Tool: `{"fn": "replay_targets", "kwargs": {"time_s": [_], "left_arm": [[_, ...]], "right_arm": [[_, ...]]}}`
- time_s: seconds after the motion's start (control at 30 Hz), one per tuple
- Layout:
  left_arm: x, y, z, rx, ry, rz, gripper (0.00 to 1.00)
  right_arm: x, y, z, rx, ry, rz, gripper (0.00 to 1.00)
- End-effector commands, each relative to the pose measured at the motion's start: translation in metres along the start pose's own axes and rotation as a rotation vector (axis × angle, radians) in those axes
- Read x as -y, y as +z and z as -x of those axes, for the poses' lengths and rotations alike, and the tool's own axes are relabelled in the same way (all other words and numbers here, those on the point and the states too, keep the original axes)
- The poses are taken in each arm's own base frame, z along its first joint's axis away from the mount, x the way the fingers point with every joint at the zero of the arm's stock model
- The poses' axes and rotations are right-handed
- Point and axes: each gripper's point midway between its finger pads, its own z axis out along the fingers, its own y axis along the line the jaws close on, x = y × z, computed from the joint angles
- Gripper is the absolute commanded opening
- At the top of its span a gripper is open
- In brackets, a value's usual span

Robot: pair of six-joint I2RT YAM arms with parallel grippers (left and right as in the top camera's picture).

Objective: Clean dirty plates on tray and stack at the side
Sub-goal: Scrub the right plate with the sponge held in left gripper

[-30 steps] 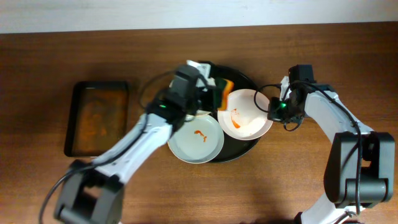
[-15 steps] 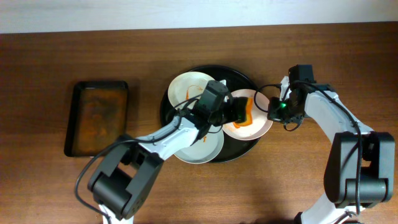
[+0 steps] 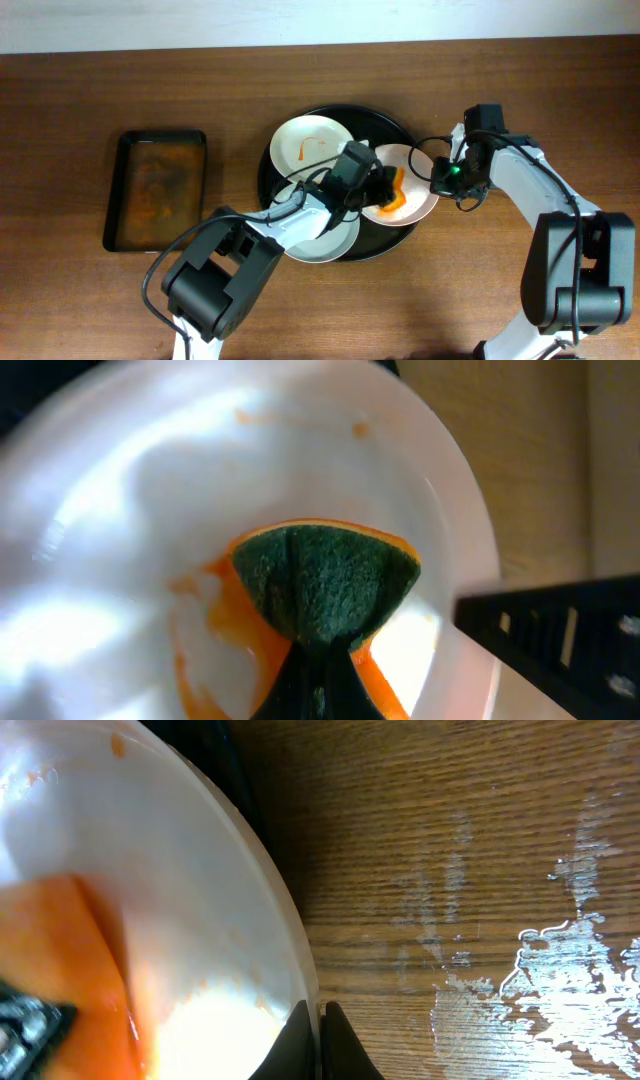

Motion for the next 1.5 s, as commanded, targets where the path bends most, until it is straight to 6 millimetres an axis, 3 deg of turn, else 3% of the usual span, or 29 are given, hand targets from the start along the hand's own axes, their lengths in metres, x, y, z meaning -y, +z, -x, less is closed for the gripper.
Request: {"fn": "replay_targets", "kwargs": {"time_s": [0.0, 0.17, 0.43, 0.5, 0.6, 0.7, 0.9, 1.13, 1.27, 1.47], "left_arm": [[-0.028, 0.003, 0.024, 0.102, 0.091, 0.117, 0.0], [-0.042, -0.001, 0.032, 0.102, 0.1, 0.148, 0.0], [-0.057, -0.004, 0.011, 0.003, 0.149, 0.225, 0.01], [-0.05, -0.01, 0.019, 0.001, 0.238, 0.236, 0.01], [-0.039, -0.03, 0.045, 0.055, 0.336, 0.308, 0.01], [-0.016, -0.049, 0.068, 0.093, 0.387, 0.32, 0.01], [0.015, -0.068, 0.076, 0.102, 0.391, 0.235, 0.01], [0.033, -0.061, 0.051, 0.0, 0.275, 0.102, 0.0], [0.026, -0.047, 0.029, -0.063, 0.203, 0.121, 0.01], [0.019, -0.012, -0.021, -0.184, 0.157, 0.135, 0.0]], "right_arm": [[0.002, 0.005, -0.007, -0.029, -0.004, -0.006, 0.04], [0.002, 0.005, -0.008, -0.033, -0.003, -0.007, 0.04], [0.002, 0.005, -0.008, -0.033, -0.002, -0.007, 0.04], [0.002, 0.005, -0.008, -0.033, -0.003, -0.007, 0.04], [0.002, 0.005, -0.008, -0.033, -0.002, -0.007, 0.04], [0.002, 0.005, -0.008, -0.033, -0.002, -0.007, 0.04], [0.002, 0.005, -0.008, -0.033, -0.002, -0.007, 0.09], [0.002, 0.005, -0.008, -0.033, -0.003, -0.007, 0.09], [0.002, 0.005, -0.008, -0.033, -0.002, -0.007, 0.08], [0.002, 0.005, -0.008, -0.033, -0.002, -0.007, 0.08]]}}
